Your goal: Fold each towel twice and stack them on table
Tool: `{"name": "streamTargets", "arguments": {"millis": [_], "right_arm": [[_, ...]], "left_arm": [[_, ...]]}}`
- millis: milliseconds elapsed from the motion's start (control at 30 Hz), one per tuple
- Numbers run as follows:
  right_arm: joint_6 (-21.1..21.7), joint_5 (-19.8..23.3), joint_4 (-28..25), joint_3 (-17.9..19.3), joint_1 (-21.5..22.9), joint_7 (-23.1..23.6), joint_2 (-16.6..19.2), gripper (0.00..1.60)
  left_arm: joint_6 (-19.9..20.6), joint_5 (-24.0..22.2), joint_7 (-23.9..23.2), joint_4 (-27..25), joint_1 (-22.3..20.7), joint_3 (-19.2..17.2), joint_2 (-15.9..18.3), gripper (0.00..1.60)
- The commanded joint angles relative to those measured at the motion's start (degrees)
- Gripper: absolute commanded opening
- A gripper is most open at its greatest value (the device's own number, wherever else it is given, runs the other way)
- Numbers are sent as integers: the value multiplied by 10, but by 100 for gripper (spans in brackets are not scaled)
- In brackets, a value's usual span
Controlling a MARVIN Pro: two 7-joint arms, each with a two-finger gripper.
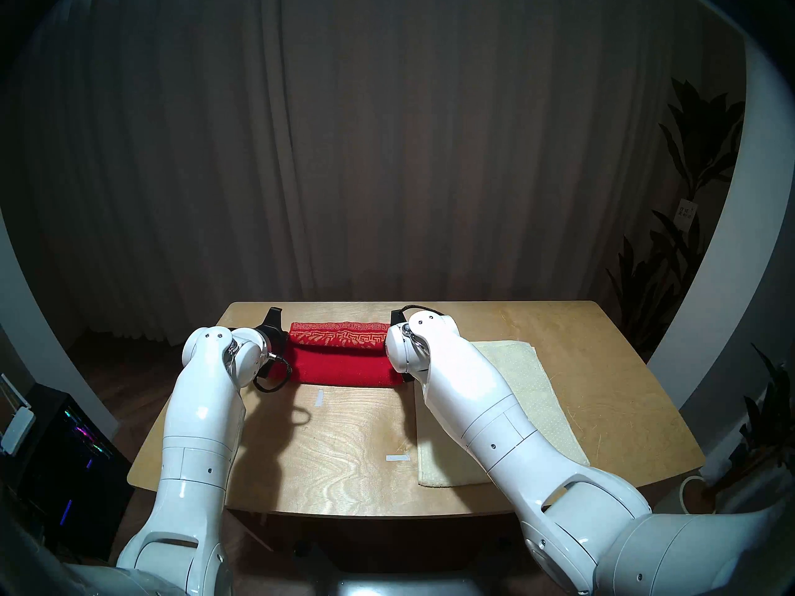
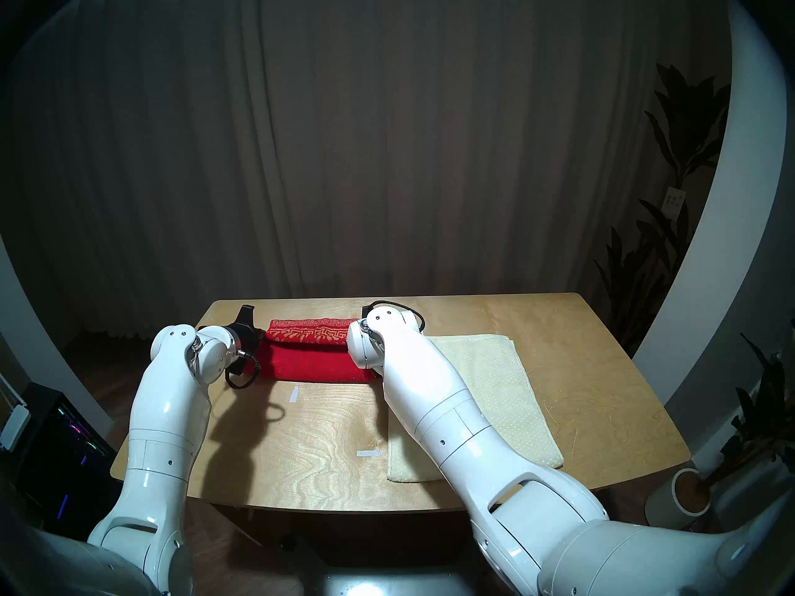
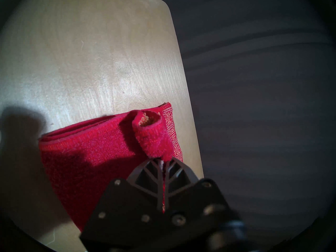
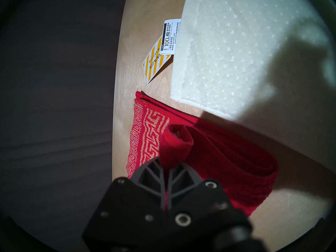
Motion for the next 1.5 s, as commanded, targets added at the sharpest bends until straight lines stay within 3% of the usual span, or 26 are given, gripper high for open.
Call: {"name": "streamTargets", "arguments": {"millis": [0, 100, 133, 867, 933, 1033, 1067, 1400, 1467], "right_arm": [[5, 5, 40, 13, 55, 22, -21, 0], [8, 7, 68, 17, 71, 31, -26, 0], [9, 6, 73, 19, 73, 34, -28, 0], [31, 23, 237, 42, 168, 93, -64, 0], [33, 24, 251, 44, 175, 98, -67, 0], [38, 25, 277, 45, 188, 109, -72, 0], [39, 25, 284, 46, 191, 113, -74, 0], [50, 26, 355, 49, 223, 145, -87, 0], [52, 26, 366, 50, 229, 150, -89, 0]], "left_arm": [[-6, 11, -19, 20, -60, 11, 10, 0], [-7, 17, -19, 54, -87, 20, 9, 0], [-9, 18, -26, 43, -72, 21, 11, 0], [-23, 47, -52, 206, -187, 57, 13, 0], [-26, 50, -59, 206, -181, 58, 14, 0], [-27, 55, -59, 251, -213, 64, 13, 0], [-28, 56, -65, 243, -202, 64, 14, 0], [-34, 66, -80, 322, -251, 80, 8, 0], [-35, 67, -84, 332, -258, 82, 7, 28]]}}
